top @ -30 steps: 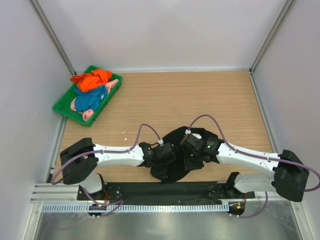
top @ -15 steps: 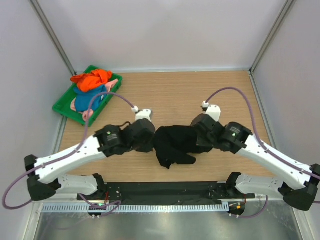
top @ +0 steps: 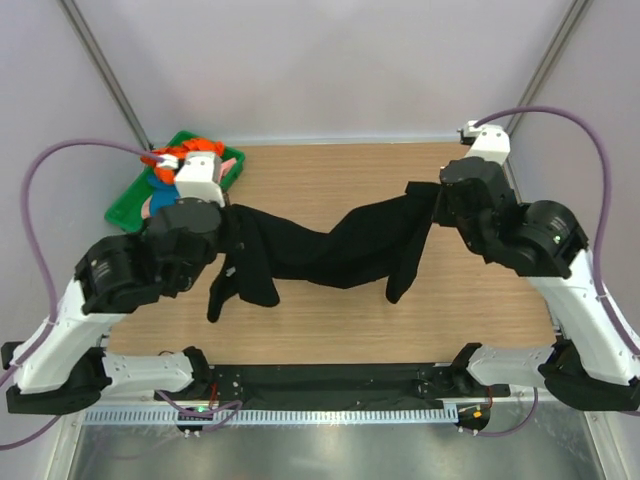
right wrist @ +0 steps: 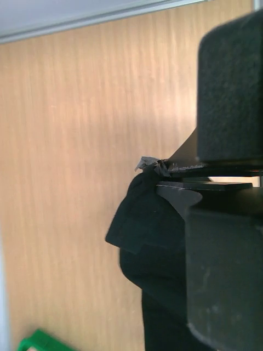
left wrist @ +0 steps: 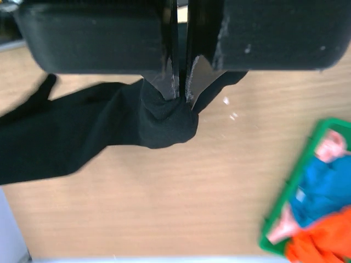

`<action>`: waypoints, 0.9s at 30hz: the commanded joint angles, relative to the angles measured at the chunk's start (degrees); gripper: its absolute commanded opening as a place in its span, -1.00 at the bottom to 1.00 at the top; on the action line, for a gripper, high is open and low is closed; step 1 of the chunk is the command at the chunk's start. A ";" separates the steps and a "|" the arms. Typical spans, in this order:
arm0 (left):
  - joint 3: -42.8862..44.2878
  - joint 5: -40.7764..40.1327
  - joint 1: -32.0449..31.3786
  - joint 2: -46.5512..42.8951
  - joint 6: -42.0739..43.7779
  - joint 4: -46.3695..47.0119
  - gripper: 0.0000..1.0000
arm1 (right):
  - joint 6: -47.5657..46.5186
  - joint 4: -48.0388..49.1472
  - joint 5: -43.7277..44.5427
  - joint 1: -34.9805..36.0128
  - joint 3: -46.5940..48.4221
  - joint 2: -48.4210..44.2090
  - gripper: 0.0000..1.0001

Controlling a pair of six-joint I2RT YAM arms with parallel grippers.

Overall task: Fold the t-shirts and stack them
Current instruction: Flatten the tshirt out

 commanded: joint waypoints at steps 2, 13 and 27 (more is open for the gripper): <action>3.58 -9.94 0.30 -5.86 6.54 4.02 -0.99 | -5.69 -1.07 5.26 -0.27 9.09 -1.27 -0.97; -4.23 -10.04 0.30 -15.89 5.15 2.03 -1.00 | 4.39 -5.54 5.61 -0.27 -0.80 -13.66 -0.97; -3.99 -10.48 0.30 -18.10 5.31 4.91 -0.99 | 2.40 -7.94 13.35 -0.36 7.51 -12.79 -0.97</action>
